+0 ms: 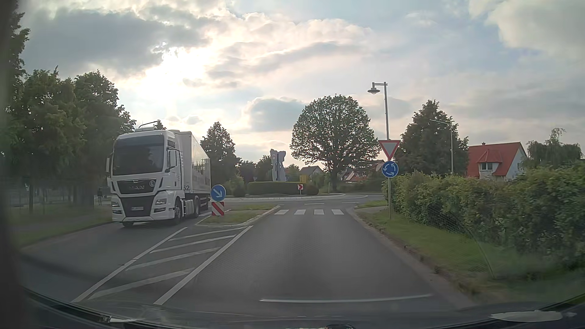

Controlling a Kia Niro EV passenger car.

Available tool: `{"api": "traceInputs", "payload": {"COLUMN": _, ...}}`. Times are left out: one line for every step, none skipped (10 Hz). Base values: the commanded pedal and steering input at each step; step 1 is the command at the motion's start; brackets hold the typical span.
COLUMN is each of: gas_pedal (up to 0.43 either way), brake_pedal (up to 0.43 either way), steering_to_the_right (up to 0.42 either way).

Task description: Follow the waypoints while adhering to traffic rules and regulations

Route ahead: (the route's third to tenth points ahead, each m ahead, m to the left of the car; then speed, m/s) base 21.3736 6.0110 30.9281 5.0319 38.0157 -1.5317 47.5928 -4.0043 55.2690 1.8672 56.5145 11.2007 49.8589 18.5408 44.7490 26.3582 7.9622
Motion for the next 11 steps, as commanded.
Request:
{"api": "traceInputs", "payload": {"gas_pedal": 0.0, "brake_pedal": 0.0, "steering_to_the_right": -0.005}}
{"api": "traceInputs", "payload": {"gas_pedal": 0.0, "brake_pedal": 0.0, "steering_to_the_right": -0.005}}
{"api": "traceInputs", "payload": {"gas_pedal": 0.0, "brake_pedal": 0.0, "steering_to_the_right": -0.005}}
{"api": "traceInputs", "payload": {"gas_pedal": 0.0, "brake_pedal": 0.0, "steering_to_the_right": -0.005}}
{"api": "traceInputs", "payload": {"gas_pedal": 0.0, "brake_pedal": 0.0, "steering_to_the_right": -0.005}}
{"api": "traceInputs", "payload": {"gas_pedal": 0.0, "brake_pedal": 0.0, "steering_to_the_right": -0.005}}
{"api": "traceInputs", "payload": {"gas_pedal": 0.0, "brake_pedal": 0.0, "steering_to_the_right": -0.005}}
{"api": "traceInputs", "payload": {"gas_pedal": 0.0, "brake_pedal": 0.0, "steering_to_the_right": -0.005}}
{"api": "traceInputs", "payload": {"gas_pedal": 0.0, "brake_pedal": 0.0, "steering_to_the_right": -0.005}}
{"api": "traceInputs", "payload": {"gas_pedal": 0.0, "brake_pedal": 0.0, "steering_to_the_right": -0.004}}
{"api": "traceInputs", "payload": {"gas_pedal": 0.0, "brake_pedal": 0.0, "steering_to_the_right": -0.004}}
